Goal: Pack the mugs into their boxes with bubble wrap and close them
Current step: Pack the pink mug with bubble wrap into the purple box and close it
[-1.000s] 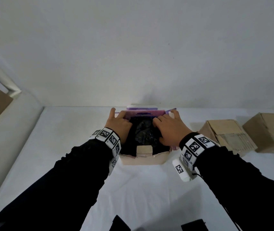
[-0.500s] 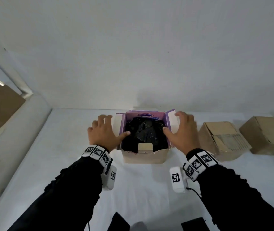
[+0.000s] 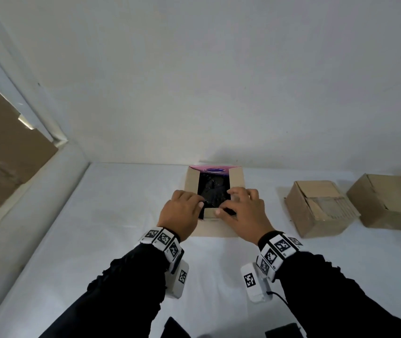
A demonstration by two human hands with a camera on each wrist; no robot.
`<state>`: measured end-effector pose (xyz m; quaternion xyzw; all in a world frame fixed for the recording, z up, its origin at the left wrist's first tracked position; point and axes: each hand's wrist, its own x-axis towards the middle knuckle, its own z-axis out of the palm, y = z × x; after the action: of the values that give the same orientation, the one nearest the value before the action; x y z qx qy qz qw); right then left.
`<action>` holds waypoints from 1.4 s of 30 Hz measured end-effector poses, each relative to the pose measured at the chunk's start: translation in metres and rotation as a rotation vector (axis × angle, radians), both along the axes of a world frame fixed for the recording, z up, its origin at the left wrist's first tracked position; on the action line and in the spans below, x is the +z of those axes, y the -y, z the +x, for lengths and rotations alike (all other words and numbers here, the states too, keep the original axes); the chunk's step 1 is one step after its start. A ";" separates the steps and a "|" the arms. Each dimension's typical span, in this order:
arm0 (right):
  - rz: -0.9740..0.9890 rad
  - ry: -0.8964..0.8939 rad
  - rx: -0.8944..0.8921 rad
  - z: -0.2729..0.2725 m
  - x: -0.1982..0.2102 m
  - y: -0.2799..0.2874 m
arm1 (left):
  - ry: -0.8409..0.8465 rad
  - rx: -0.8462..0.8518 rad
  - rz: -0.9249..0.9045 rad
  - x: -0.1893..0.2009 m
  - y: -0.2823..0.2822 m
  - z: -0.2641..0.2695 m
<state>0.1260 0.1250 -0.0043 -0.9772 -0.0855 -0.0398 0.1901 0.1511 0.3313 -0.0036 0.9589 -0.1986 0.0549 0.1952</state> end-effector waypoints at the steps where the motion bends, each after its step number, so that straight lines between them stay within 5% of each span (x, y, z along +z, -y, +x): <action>1: 0.041 -0.009 0.016 -0.003 -0.002 0.000 | -0.001 0.018 -0.023 -0.004 0.001 -0.001; 8: 0.353 0.026 0.145 -0.013 -0.015 0.009 | -0.049 0.181 -0.084 -0.004 0.018 -0.010; 14: 0.763 0.226 -0.190 0.007 0.005 0.016 | -0.016 0.133 0.018 -0.023 0.011 -0.023; 18: 0.734 0.078 -0.398 0.059 0.000 0.019 | 0.011 0.130 0.033 -0.027 0.006 -0.023; 26: 0.837 -0.500 -0.365 0.118 -0.013 0.030 | 0.072 0.099 0.126 -0.027 0.001 -0.024; 42: 0.979 -0.227 -0.337 0.096 -0.009 0.016 | 0.115 0.043 0.054 -0.029 -0.010 -0.042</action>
<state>0.2218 0.1095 -0.0132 -0.7724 0.1226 0.0010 0.6232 0.1093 0.3412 -0.0326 0.9631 -0.1903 0.1089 0.1564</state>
